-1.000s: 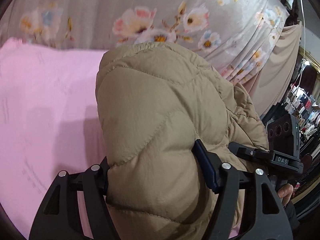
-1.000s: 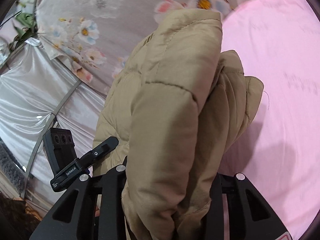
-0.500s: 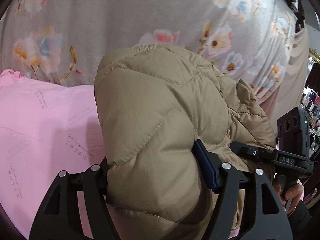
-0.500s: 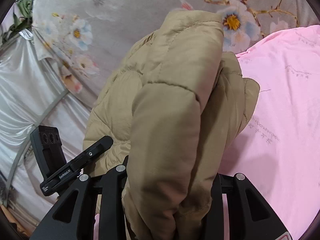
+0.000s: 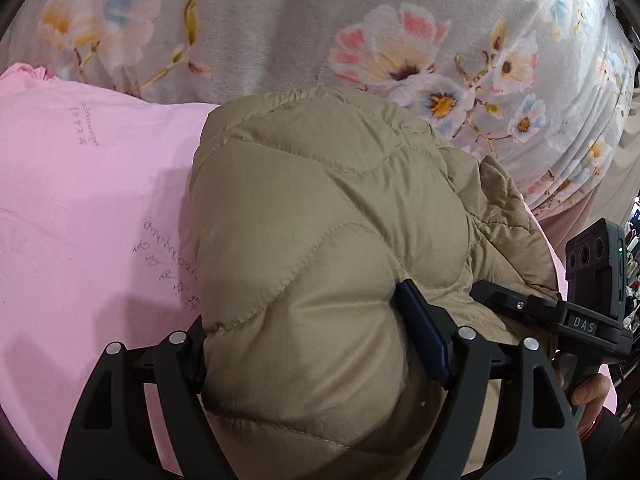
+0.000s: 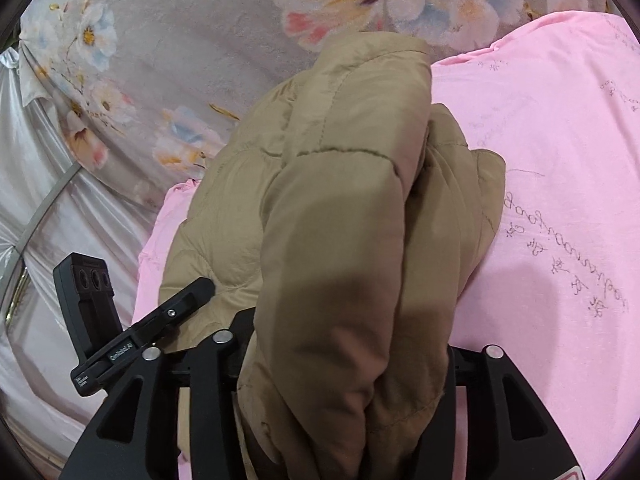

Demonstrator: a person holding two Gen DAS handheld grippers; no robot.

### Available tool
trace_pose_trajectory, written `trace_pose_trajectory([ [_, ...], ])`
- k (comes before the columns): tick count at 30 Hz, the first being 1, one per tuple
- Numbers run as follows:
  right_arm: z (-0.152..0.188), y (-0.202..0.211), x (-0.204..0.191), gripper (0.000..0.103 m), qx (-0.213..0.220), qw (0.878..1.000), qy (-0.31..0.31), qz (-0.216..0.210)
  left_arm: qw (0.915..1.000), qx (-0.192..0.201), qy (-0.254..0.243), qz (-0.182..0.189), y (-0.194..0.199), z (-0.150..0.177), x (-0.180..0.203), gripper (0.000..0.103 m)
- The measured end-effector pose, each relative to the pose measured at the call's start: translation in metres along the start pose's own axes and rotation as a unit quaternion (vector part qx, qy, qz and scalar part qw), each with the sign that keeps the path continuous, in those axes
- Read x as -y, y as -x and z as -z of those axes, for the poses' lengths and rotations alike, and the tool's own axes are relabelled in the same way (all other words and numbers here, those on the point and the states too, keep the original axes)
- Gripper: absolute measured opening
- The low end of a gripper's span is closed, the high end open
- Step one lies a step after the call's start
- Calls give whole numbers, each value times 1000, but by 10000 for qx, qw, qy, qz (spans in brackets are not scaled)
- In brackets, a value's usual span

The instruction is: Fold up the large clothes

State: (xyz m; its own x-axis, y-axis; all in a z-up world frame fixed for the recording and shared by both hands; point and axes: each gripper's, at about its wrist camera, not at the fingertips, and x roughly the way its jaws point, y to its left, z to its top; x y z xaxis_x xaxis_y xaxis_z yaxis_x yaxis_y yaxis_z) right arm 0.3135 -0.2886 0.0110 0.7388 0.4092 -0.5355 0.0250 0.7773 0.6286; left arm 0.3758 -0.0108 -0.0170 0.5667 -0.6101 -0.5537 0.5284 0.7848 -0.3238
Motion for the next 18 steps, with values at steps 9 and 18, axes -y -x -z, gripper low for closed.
trace_pose_trajectory([
  [9,1,49,-9,65,-257,9983,63,519,9955,204,-318,-872,39,-7,22,85],
  [18,-24,110,-111,66,944,9643,1708,1791,9799,740,-806,-1667,90,-67,94,74],
])
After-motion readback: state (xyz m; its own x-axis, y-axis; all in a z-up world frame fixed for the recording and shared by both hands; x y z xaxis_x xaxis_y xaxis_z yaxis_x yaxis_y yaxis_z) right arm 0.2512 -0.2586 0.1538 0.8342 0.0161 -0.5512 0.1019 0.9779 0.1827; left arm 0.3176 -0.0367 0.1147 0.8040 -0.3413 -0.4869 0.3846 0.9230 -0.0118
